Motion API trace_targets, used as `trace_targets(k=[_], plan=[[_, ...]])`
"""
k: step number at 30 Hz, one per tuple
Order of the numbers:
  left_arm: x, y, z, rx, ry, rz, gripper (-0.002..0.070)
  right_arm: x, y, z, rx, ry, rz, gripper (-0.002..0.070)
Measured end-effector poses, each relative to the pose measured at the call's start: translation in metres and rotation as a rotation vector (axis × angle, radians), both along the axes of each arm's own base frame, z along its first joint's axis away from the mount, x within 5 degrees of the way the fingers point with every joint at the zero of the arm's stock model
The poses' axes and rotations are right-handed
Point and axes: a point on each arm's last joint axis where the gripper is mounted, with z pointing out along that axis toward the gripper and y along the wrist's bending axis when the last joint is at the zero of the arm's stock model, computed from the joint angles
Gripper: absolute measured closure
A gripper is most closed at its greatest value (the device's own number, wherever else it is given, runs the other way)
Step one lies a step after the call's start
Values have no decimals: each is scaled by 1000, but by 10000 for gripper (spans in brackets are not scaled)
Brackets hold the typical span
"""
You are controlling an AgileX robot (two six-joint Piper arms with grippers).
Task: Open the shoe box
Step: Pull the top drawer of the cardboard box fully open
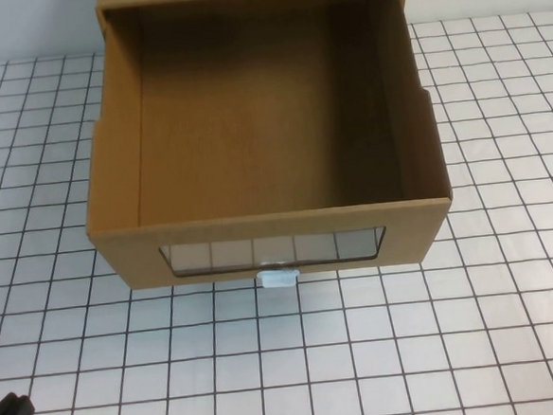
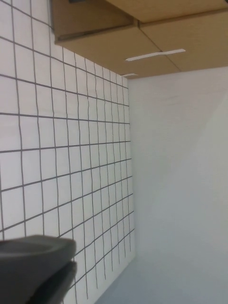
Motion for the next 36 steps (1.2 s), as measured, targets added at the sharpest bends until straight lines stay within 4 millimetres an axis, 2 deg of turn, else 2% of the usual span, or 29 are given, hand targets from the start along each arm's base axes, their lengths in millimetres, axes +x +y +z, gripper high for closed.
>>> trace_targets(k=[5,9,21,26,36], plan=[[0,0,0,0,0,0,677,0,0,0,2,-1,1,689],[0,0,0,0,0,0,677,0,0,-2,73,25,4,689],[0,0,0,0,0,0,677,-3,12,-20,-131,216,142,690],[0,0,0,0,0,0,677,-4,13,-26,-144,274,159,689],[0,0,0,0,0,0,677,-5,13,-26,-138,282,161,689]])
